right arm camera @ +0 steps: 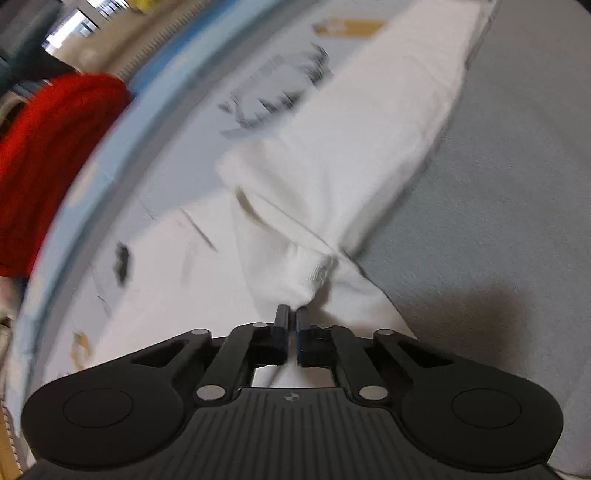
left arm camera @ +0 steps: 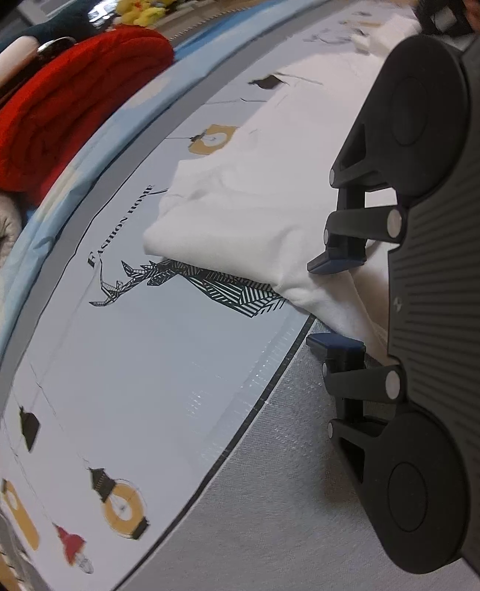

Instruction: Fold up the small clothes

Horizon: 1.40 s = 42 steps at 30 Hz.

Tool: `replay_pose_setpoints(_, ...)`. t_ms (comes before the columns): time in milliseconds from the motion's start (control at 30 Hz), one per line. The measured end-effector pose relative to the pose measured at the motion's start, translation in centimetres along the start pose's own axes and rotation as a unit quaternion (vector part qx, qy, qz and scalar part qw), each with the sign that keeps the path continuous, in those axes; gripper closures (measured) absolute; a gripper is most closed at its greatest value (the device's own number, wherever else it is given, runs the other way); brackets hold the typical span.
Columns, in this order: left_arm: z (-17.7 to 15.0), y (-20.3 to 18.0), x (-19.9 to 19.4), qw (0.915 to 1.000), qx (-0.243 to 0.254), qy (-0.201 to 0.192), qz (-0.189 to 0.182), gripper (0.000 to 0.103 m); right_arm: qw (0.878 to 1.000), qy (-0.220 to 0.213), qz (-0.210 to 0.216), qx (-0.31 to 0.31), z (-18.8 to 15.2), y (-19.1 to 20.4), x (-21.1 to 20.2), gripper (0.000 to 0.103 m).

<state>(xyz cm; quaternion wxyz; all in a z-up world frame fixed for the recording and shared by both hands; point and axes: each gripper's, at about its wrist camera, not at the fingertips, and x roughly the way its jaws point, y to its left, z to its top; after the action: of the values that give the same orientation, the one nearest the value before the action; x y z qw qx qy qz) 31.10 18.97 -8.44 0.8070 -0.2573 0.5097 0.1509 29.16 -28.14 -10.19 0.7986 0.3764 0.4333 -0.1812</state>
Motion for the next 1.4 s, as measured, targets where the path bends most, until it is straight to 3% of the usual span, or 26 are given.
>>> replay_pose_setpoints(100,-0.2,-0.3,0.2,0.9986,0.031,-0.005,0.043,0.072,0.994,-0.071,0.078,-0.008,0.2,1.0,-2.6,0.102)
replay_pose_setpoints(167,-0.2,-0.1,0.2,0.998,0.028,-0.006,0.055,0.072,0.99,-0.102,0.096,-0.015,0.3,1.4,-3.5,0.102)
replay_pose_setpoints(233,0.0,0.2,-0.2,0.9984,0.013,-0.018,0.052,0.072,0.994,-0.089,0.058,-0.018,0.5,1.3,-2.8,0.102)
replay_pose_setpoints(333,0.4,-0.1,-1.4,0.9989,0.003,-0.04,0.022,0.072,0.996,-0.037,-0.074,-0.032,0.2,0.4,-0.5,0.097)
replay_pose_setpoints(367,0.5,-0.4,-1.8,0.9986,0.008,-0.051,0.012,0.072,0.995,-0.034,-0.092,-0.032,0.0,0.2,-0.3,0.097)
replay_pose_setpoints(500,0.2,-2.4,-2.3,0.9964,0.045,-0.061,-0.039,0.072,0.991,-0.082,-0.076,-0.068,-0.5,1.6,-2.2,0.094)
replay_pose_setpoints(600,-0.1,-2.5,-1.1,0.9973,0.049,-0.029,-0.045,0.072,0.989,-0.123,-0.022,-0.08,-0.4,2.3,-3.8,0.081)
replay_pose_setpoints(667,-0.1,-1.6,0.3,0.9994,0.034,0.001,-0.008,0.075,0.992,-0.106,0.012,-0.073,-0.2,2.5,-3.3,0.081)
replay_pose_setpoints(733,0.4,-0.9,0.4,0.9998,0.013,0.004,0.017,0.078,0.996,-0.064,0.025,-0.061,-0.2,2.2,-2.2,0.08)
replay_pose_setpoints(833,1.3,-0.6,-0.6,0.9992,-0.003,-0.024,0.034,0.078,0.998,-0.011,-0.035,-0.054,-0.3,1.5,-0.2,0.08)
replay_pose_setpoints(933,2.2,-0.6,-1.4,0.999,-0.014,-0.042,0.008,0.078,0.997,0.013,-0.069,-0.033,-0.1,0.4,0.8,0.08)
replay_pose_setpoints(1400,3.4,-2.6,-0.9,0.9965,0.007,-0.062,-0.056,0.078,0.997,-0.028,-0.01,-0.067,0.7,2.6,-0.5,0.077)
